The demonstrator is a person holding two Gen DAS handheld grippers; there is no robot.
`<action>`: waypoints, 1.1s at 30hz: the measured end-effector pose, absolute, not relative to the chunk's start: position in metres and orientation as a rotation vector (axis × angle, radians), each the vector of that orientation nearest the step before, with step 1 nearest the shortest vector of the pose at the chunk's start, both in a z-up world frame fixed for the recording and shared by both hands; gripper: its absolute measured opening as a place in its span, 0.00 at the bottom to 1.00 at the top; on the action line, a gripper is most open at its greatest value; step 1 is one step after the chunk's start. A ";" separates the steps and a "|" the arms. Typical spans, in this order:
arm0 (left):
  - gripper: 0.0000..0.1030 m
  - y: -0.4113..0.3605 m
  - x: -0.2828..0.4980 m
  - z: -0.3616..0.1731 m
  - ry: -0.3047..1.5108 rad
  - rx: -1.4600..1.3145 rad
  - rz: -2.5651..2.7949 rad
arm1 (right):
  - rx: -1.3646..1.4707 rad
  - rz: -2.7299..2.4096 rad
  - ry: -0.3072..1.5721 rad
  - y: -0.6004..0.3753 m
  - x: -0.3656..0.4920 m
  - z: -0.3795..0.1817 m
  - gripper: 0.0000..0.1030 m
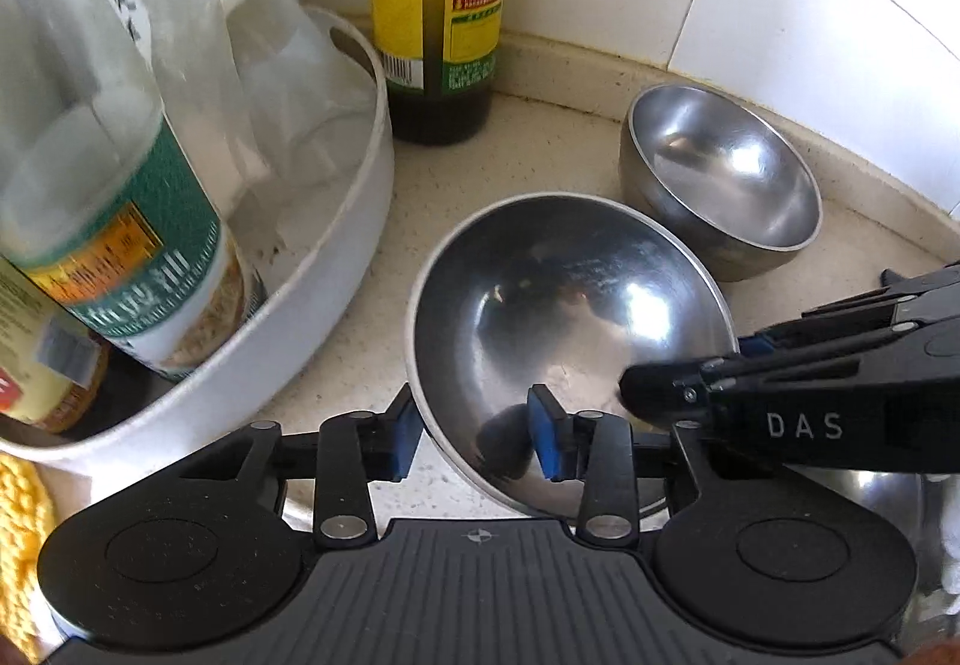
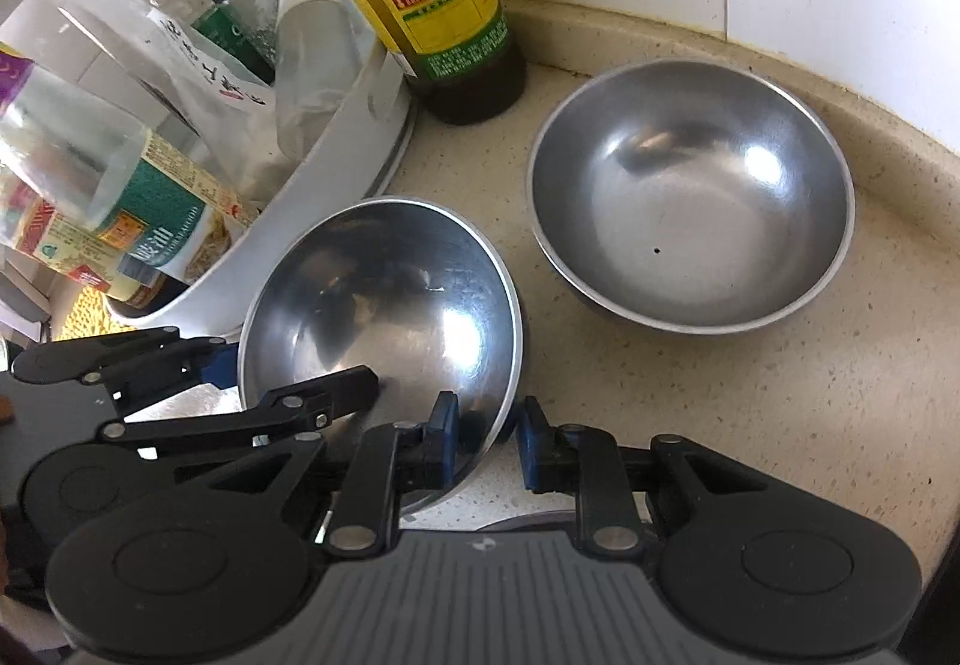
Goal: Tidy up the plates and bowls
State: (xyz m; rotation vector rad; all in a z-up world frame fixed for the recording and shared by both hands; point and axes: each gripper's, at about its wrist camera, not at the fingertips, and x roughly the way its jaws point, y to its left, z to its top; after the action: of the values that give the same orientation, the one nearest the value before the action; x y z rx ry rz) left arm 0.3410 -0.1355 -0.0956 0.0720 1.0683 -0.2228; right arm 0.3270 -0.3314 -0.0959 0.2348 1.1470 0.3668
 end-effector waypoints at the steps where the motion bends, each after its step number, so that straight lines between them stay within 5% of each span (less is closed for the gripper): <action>1: 0.44 -0.133 0.340 -0.094 1.065 0.075 -0.224 | 0.234 0.367 1.140 -0.331 0.327 -0.093 0.25; 33: 0.47 -0.170 0.279 -0.015 0.878 0.175 -0.391 | 0.267 0.204 1.004 -0.374 0.233 -0.021 0.25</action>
State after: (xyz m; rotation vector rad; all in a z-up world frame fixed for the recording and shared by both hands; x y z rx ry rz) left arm 0.2785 -0.1700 -0.0148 0.1754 0.8781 -0.3914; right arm 0.2328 -0.3738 -0.0207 0.2665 1.0044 0.2044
